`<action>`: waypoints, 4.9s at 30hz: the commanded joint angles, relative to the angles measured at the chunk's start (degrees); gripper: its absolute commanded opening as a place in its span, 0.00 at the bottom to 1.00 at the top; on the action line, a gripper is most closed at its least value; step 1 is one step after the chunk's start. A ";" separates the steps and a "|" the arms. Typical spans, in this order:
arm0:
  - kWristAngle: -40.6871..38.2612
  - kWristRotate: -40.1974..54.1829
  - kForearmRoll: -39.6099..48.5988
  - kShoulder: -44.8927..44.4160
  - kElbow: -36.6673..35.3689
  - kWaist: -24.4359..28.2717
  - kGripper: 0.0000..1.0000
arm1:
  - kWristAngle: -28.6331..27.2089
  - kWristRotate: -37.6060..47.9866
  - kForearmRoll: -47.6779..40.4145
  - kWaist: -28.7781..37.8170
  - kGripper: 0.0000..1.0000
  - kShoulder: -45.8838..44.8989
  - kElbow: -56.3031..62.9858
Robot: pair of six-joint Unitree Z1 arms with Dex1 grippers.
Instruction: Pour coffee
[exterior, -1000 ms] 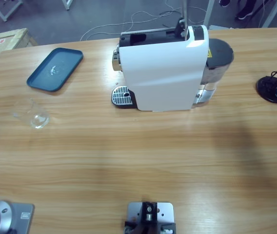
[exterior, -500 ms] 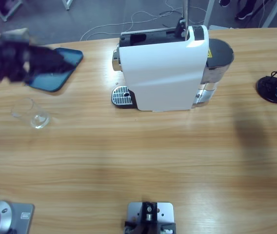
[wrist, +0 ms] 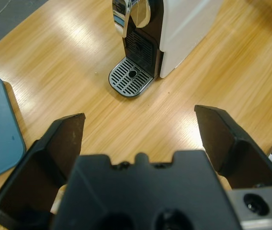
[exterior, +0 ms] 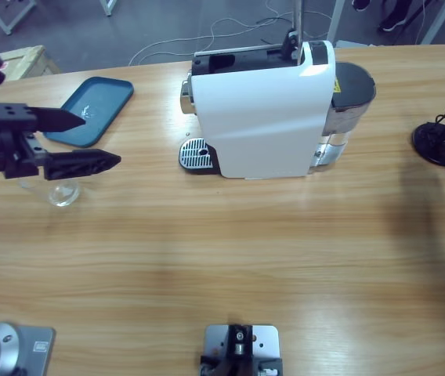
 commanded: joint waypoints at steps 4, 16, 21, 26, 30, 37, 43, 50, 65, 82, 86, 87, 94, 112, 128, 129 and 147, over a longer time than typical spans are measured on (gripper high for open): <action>-0.57 -0.61 -0.58 4.00 -1.66 -0.46 0.98 | 5.32 -6.97 -11.12 -8.48 0.64 8.81 3.43; -0.57 -0.70 -0.58 3.84 -1.20 -0.46 0.98 | 7.07 -8.57 -16.98 -10.41 0.59 13.27 4.66; -0.66 -0.70 -0.58 3.91 -1.16 -0.48 0.98 | 7.67 -8.92 -18.14 -11.45 0.54 13.80 4.80; -0.82 -0.79 -0.58 3.84 -0.90 -0.48 0.98 | 8.02 -9.39 -19.26 -11.87 0.44 13.76 5.38; -0.99 -0.79 -0.58 4.00 -0.85 -0.45 0.98 | 8.64 -9.99 -20.54 -12.38 0.33 13.87 5.84; -2.14 -0.79 -0.58 4.43 -0.76 -0.46 0.98 | 8.73 -10.06 -21.99 -12.58 0.31 13.34 6.33; -2.24 -0.79 -0.67 4.43 -0.64 -0.48 0.98 | 9.22 -9.78 -22.34 -12.61 0.31 13.17 6.49; -2.31 -0.79 -0.67 4.12 -0.23 -0.48 0.98 | 11.03 -10.54 -23.04 -13.31 0.08 12.64 6.69; -3.12 -0.88 -0.75 4.82 0.08 -0.57 0.98 | 12.52 -12.00 -20.67 -13.72 0.00 6.24 5.28; -3.77 -1.23 -2.14 4.89 1.31 -0.92 0.98 | 12.61 -12.08 -7.80 -13.72 0.00 -5.31 -1.68; -3.77 -1.32 -2.53 4.70 1.52 -0.92 0.98 | 12.54 -12.08 -1.82 -12.58 0.00 -10.69 -6.39; -3.74 -1.32 -2.69 4.63 1.52 -0.92 0.98 | 12.28 -12.08 0.16 -11.98 0.00 -12.34 -7.89; -3.74 -1.23 -2.97 4.08 1.61 -0.92 0.98 | 10.17 -12.00 12.89 -7.72 0.00 -21.01 -17.94; -1.80 0.23 -0.68 -1.07 2.12 -0.08 0.98 | 27.45 -41.02 27.69 31.84 0.00 -1.16 -42.23; -2.59 -0.35 -0.77 -2.17 1.00 2.24 0.98 | 29.77 -49.81 34.39 28.43 0.00 20.92 -66.26; -2.59 -0.42 -0.81 -2.02 1.00 2.24 0.98 | 29.89 -49.86 34.28 27.96 0.00 21.57 -66.33; -3.03 -0.44 -1.30 -1.54 1.61 2.24 0.98 | 29.05 -50.58 33.75 26.01 0.00 24.38 -65.40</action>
